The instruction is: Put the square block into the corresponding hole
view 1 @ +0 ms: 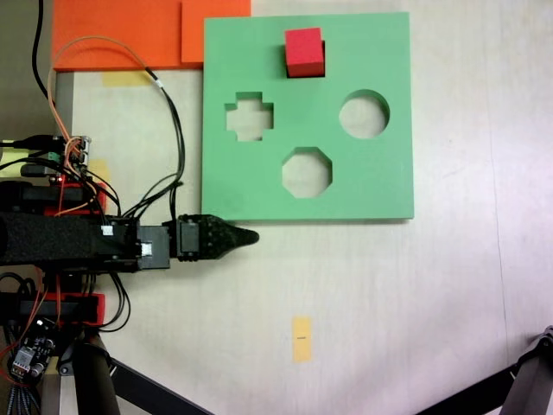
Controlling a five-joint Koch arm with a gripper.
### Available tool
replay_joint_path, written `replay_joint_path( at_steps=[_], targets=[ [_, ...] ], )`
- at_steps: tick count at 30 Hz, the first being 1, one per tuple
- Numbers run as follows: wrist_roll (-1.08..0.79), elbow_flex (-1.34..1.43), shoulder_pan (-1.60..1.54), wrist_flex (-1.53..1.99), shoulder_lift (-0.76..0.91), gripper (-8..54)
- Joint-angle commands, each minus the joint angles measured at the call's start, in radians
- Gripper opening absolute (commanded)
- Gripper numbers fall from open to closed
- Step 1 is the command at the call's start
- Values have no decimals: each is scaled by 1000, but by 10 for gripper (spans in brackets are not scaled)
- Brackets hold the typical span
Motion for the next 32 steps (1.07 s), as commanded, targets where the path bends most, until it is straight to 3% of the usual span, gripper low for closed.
replay_joint_path(
  at_steps=[1, 6, 32],
  targets=[
    [8, 75, 0, 87, 75, 379],
    [69, 72, -2, 153, 75, 349],
    [87, 71, -5, 152, 74, 346]
  ],
)
